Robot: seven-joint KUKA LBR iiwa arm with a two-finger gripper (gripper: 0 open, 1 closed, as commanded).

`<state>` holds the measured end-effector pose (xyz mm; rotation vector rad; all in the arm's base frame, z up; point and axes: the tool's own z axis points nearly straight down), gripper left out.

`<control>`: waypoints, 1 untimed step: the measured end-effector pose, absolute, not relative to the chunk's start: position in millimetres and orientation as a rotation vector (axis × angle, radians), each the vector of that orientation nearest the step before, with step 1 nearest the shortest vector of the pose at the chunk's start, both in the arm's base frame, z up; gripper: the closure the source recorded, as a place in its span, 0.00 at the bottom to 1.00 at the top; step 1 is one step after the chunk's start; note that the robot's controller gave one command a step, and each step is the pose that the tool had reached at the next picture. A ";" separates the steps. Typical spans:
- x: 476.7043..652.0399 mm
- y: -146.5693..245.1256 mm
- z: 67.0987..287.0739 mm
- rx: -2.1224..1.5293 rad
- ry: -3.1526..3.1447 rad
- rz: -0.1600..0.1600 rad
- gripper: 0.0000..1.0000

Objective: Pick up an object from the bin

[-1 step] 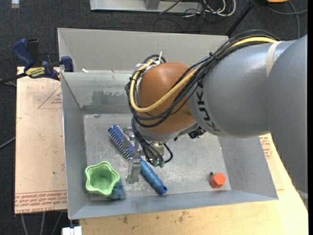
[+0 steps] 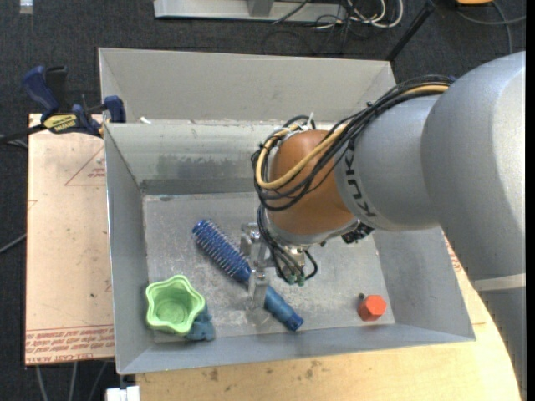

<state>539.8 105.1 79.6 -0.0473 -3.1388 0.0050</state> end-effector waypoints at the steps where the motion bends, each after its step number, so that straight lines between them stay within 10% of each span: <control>1: 539.4 109.5 82.3 -0.039 -3.140 -0.002 1.00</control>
Offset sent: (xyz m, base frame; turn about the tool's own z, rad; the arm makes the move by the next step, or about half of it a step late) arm 0.0000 0.0000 0.0000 0.0000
